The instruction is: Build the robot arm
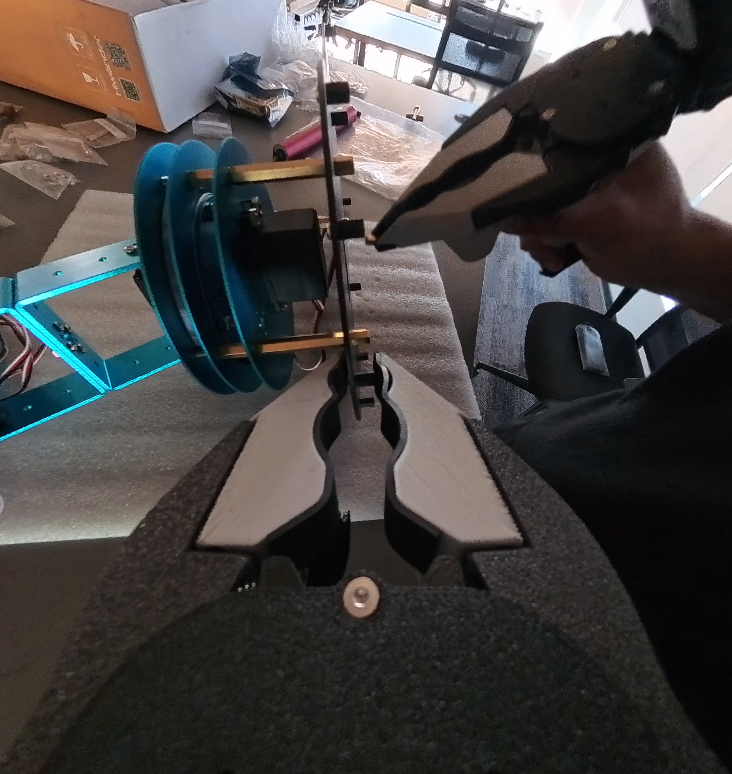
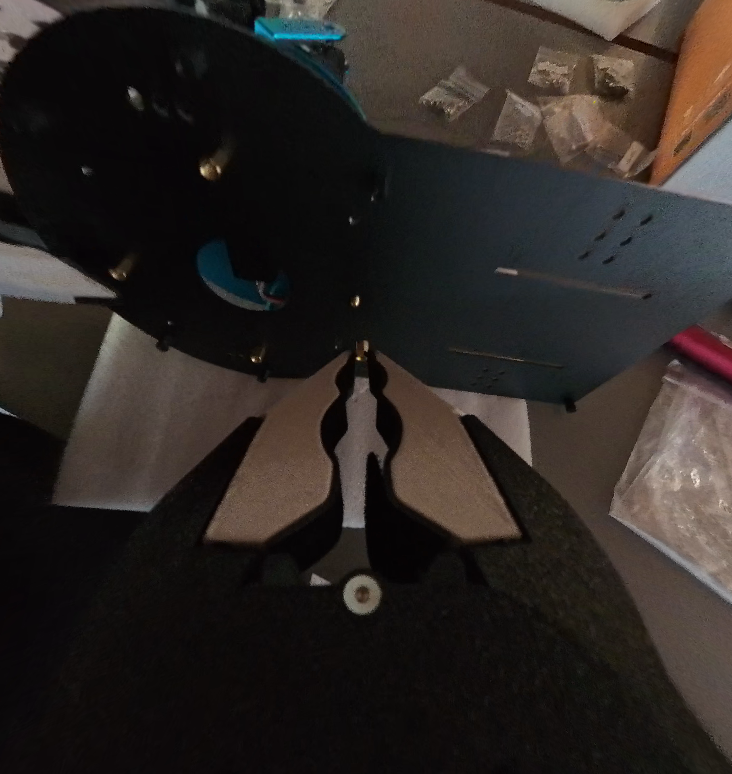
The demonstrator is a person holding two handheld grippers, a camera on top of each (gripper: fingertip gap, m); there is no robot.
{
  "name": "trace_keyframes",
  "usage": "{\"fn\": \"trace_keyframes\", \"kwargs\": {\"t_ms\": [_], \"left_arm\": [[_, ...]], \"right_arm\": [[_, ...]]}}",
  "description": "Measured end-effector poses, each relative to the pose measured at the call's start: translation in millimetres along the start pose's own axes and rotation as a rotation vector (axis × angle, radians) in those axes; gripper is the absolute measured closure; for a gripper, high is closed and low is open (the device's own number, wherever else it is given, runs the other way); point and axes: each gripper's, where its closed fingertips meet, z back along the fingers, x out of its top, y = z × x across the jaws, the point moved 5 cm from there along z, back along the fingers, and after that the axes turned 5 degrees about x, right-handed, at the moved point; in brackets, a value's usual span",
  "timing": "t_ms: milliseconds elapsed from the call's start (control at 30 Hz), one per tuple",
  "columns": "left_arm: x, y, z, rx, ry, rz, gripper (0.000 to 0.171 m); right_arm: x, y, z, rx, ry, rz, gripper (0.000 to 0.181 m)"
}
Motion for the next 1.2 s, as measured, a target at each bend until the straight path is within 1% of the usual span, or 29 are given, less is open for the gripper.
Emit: {"fn": "trace_keyframes", "kwargs": {"t_ms": [100,167,233,367,600,867,1067,1200], "left_arm": [[0,0,0,-0.005,-0.002,-0.002,0.161],[0,0,0,-0.009,-0.002,-0.004,0.161],[0,0,0,-0.014,-0.003,-0.008,0.161],[0,0,0,-0.021,-0.005,-0.010,0.161],[0,1,0,-0.024,-0.006,-0.008,0.161],[0,1,0,-0.027,-0.007,-0.007,0.161],[0,0,0,-0.026,-0.012,-0.001,0.161],[0,0,0,-0.024,-0.014,0.003,0.161]], "right_arm": [[20,3,4,-0.012,-0.038,-0.033,0.176],[23,1,4,-0.025,-0.010,-0.049,0.176],[22,-1,2,-0.038,0.022,-0.054,0.176],[19,1,-3,-0.016,0.050,-0.044,0.176],[20,3,-6,-0.018,0.074,-0.037,0.176],[29,3,-4,0.026,0.131,-0.058,0.176],[28,2,-5,0.065,0.119,-0.098,0.175],[23,2,-6,0.038,0.139,-0.065,0.176]]}}
